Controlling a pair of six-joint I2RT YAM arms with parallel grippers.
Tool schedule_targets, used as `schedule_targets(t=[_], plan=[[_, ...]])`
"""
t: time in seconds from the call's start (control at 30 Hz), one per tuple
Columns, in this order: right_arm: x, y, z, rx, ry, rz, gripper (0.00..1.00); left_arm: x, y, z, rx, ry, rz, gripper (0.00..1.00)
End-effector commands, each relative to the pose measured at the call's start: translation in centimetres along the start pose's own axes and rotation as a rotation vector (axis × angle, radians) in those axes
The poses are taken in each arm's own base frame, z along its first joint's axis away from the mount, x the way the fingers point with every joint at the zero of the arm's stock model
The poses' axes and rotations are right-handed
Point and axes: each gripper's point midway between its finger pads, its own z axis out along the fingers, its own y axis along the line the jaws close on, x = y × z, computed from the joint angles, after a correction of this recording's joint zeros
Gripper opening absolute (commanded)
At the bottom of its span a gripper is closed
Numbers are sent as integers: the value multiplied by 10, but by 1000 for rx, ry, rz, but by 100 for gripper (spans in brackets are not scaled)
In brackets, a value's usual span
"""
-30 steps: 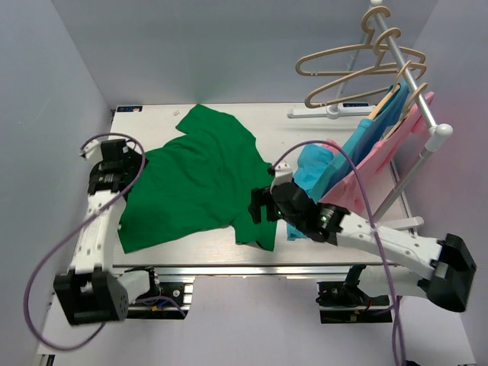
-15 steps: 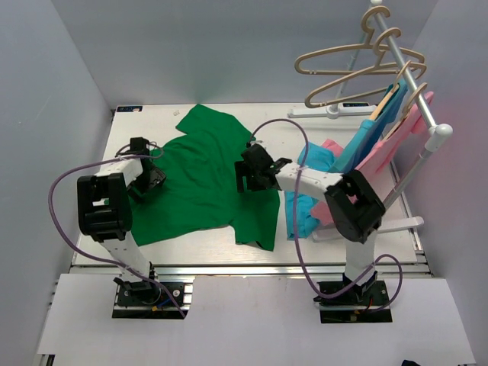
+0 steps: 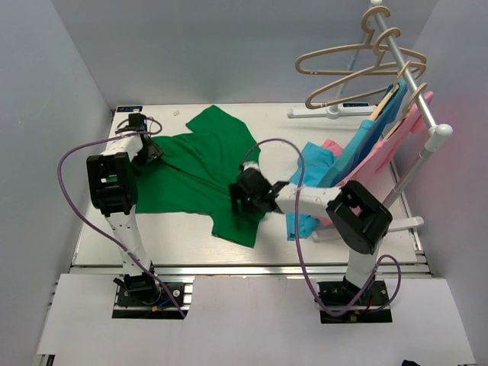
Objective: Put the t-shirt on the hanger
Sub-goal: Flatten out the T-shirt at the center of the board.
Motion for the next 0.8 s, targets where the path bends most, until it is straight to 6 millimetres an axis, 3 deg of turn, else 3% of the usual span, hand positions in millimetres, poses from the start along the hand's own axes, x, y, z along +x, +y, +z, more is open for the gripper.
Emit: schedule_targets(t=[0.0, 0.1, 0.2, 0.3, 0.33, 0.37, 0.4, 0.43, 0.47, 0.53, 0.57, 0.6, 0.63, 0.67, 0.77], plan=[[106, 26, -18, -39, 252, -55, 83, -5, -4, 10, 8, 27, 48, 98], [120, 59, -35, -130, 253, -88, 83, -16, 3, -11, -18, 3, 48, 98], [116, 81, -52, -165, 219, -131, 83, -23, 17, -33, -52, -31, 39, 98], [93, 95, -68, -188, 140, -157, 84, -36, 14, -70, 19, -74, 29, 98], [82, 102, -73, -202, 109, -161, 84, -32, 15, -76, 38, -72, 28, 98], [67, 100, -77, -177, 53, -166, 85, -38, 12, -99, 97, -102, 14, 98], [56, 97, -80, -152, 19, -168, 86, -40, 10, -108, 131, -121, 7, 98], [42, 96, -88, -126, -12, -172, 87, -28, 14, -109, 148, -106, 10, 98], [27, 85, -91, -55, -68, -172, 89, -35, 9, -134, 221, -160, 8, 98], [-1, 68, -106, 1, -116, -144, 89, -9, 4, -145, 304, -123, 49, 98], [-26, 60, -116, 15, -168, -127, 89, -3, -5, -170, 364, -163, 71, 98], [-42, 56, -126, 20, -214, -125, 89, 5, -7, -179, 384, -175, 85, 98], [-65, 54, -147, 7, -295, -113, 89, 38, -16, -182, 411, -150, 133, 98], [-90, 44, -163, 45, -374, -97, 89, 37, -19, -206, 474, -211, 120, 98], [-150, 23, -223, 90, -576, -59, 89, 77, -33, -224, 646, -185, 168, 98]])
